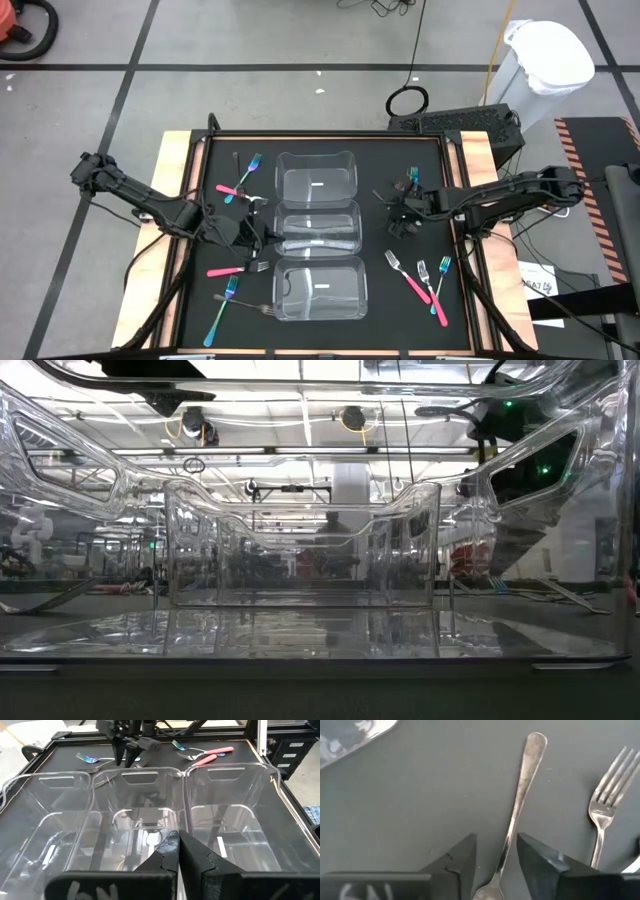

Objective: Sort silverware by color (type)
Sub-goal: Put the middle black fork into the top transparent bin

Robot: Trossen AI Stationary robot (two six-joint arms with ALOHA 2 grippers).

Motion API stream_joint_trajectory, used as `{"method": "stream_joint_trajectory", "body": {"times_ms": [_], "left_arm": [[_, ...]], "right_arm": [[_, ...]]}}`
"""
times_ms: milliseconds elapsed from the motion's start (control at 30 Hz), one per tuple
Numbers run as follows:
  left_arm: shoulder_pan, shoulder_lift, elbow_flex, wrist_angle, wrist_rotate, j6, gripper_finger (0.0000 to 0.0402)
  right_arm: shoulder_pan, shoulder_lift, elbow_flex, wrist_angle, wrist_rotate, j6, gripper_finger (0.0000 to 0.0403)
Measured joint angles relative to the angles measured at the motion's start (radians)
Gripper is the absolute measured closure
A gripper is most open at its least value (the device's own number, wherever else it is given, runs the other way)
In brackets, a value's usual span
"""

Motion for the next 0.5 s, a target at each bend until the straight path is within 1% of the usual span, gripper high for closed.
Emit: {"method": "stream_joint_trajectory", "body": {"times_ms": [133, 233, 367, 500], "left_arm": [[0.0, 0.0, 0.0, 0.0, 0.0, -0.005, 0.0389], [0.0, 0.0, 0.0, 0.0, 0.0, -0.007, 0.0389], [0.0, 0.0, 0.0, 0.0, 0.0, -0.008, 0.0389], [0.0, 0.0, 0.0, 0.0, 0.0, -0.008, 0.0389]], "right_arm": [[-0.017, 0.025, 0.0, -0.007, 0.0, 0.032, 0.0229], [-0.032, 0.063, 0.0, -0.008, -0.002, 0.044, 0.0219], [-0.057, 0.126, 0.002, -0.003, -0.047, 0.047, 0.0215], [-0.081, 0.174, 0.005, 0.002, -0.083, 0.048, 0.022]]}}
